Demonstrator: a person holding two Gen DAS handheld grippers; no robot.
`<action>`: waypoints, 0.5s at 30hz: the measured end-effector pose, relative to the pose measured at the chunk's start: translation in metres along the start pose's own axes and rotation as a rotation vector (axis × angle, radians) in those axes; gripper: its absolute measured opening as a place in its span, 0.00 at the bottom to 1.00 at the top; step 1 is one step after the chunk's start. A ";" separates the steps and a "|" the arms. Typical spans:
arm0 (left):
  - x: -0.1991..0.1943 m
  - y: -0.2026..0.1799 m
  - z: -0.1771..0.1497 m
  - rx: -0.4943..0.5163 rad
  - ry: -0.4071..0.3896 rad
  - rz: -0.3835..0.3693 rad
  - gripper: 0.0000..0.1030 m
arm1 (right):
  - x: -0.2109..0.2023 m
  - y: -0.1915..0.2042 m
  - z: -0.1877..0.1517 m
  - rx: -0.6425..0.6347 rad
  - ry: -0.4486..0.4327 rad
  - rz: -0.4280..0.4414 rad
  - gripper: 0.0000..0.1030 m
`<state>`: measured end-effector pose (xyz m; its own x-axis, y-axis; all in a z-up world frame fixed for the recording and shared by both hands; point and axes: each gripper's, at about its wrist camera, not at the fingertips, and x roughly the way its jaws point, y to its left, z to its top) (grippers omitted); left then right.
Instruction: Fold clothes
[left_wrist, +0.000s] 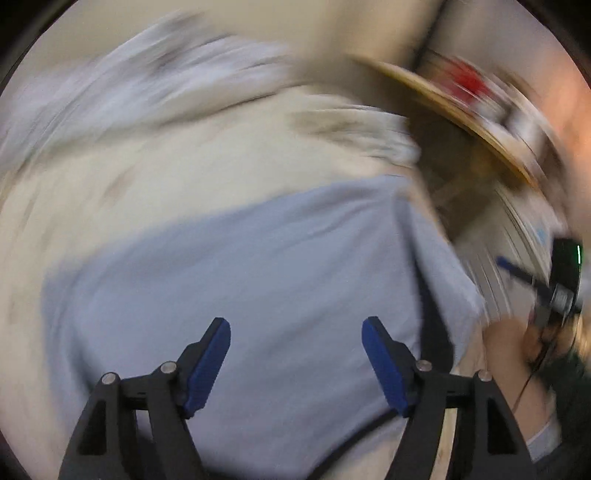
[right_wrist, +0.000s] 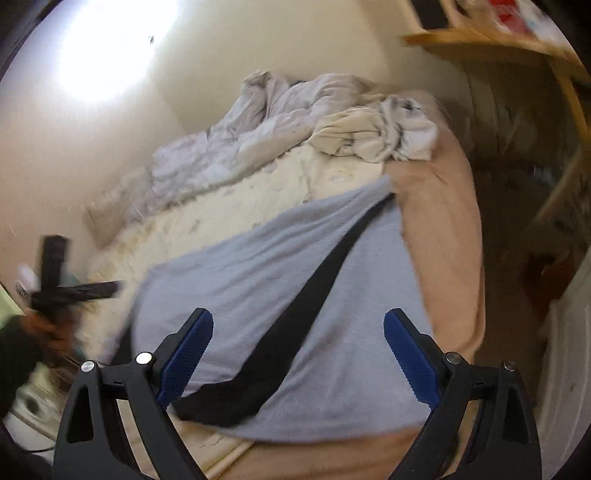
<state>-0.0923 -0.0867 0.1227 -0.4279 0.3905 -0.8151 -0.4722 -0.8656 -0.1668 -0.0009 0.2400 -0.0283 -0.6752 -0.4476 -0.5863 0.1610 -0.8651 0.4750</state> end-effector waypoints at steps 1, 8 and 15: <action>0.015 -0.019 0.017 0.083 0.001 -0.020 0.72 | -0.007 -0.009 0.001 0.017 0.007 0.011 0.93; 0.134 -0.089 0.115 0.345 0.054 -0.113 0.72 | -0.021 -0.044 -0.002 0.023 0.061 0.030 0.92; 0.241 -0.139 0.168 0.468 0.123 -0.127 0.72 | -0.017 -0.067 -0.005 0.120 0.040 0.006 0.92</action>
<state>-0.2595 0.1808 0.0427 -0.2641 0.4191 -0.8687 -0.8219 -0.5691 -0.0247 0.0035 0.3047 -0.0537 -0.6452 -0.4632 -0.6076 0.0758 -0.8301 0.5524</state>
